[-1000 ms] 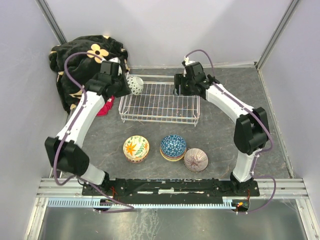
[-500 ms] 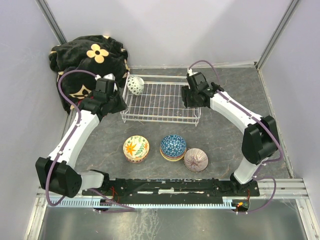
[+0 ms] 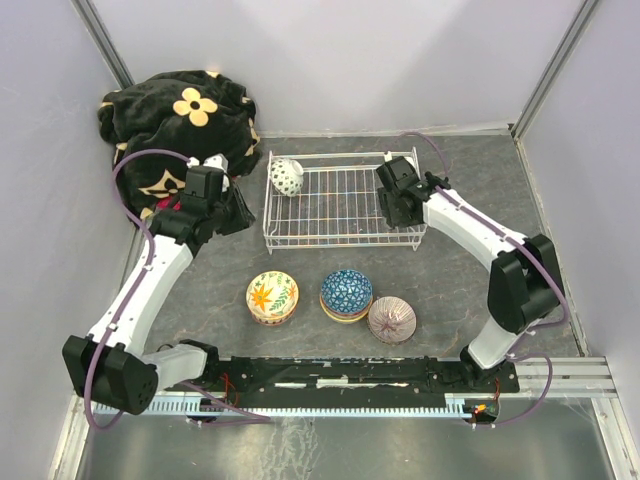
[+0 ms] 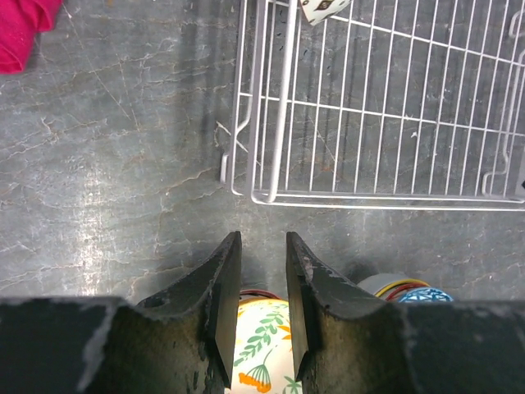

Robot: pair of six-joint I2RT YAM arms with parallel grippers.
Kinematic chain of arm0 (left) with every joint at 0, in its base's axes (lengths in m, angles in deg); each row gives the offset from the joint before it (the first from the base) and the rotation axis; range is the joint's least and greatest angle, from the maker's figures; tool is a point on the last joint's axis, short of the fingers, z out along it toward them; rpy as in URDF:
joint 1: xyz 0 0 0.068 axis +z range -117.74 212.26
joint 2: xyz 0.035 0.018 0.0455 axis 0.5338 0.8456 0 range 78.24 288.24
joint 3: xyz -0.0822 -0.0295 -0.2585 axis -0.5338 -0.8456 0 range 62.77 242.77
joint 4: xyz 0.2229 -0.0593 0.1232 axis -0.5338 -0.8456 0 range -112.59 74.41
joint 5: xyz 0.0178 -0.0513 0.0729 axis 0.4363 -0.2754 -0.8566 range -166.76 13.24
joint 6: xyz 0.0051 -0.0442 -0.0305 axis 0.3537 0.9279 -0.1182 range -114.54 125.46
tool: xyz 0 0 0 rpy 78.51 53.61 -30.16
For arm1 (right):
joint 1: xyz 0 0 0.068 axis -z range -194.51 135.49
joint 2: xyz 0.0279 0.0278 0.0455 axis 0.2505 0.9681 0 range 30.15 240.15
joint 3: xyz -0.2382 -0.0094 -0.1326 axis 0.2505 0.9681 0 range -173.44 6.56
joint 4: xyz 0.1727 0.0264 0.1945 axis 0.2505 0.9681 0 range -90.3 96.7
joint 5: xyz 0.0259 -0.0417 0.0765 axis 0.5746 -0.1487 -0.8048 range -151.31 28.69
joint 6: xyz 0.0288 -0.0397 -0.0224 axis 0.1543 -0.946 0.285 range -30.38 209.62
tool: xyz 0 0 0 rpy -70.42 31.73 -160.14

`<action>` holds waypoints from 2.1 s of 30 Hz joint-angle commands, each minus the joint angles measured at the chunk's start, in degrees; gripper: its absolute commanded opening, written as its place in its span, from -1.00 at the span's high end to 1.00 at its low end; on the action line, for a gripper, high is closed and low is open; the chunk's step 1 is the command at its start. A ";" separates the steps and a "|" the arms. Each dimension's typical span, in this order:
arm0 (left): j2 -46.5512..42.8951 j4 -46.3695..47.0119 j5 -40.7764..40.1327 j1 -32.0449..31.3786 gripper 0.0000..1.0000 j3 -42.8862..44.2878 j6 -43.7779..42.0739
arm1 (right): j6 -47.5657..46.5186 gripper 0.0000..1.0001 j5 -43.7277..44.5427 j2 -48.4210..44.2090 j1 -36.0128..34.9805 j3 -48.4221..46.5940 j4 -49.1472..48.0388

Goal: Load the bowls into the dish rack
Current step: Move the dish rack to the center of the board, then pick up the bowl from the center of the board.

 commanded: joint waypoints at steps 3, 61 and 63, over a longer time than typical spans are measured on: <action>-1.87 1.77 2.12 -3.80 0.19 -0.29 -0.41 | -2.22 -0.44 0.17 -5.66 1.57 1.07 0.34; 15.39 -11.32 -25.57 -43.53 0.05 -2.97 13.18 | 0.90 -0.99 -10.00 -31.29 1.98 11.24 -8.64; 15.38 -11.32 -25.58 -43.58 0.08 -3.32 13.52 | 0.93 -0.99 -10.09 -31.21 1.91 11.27 -8.73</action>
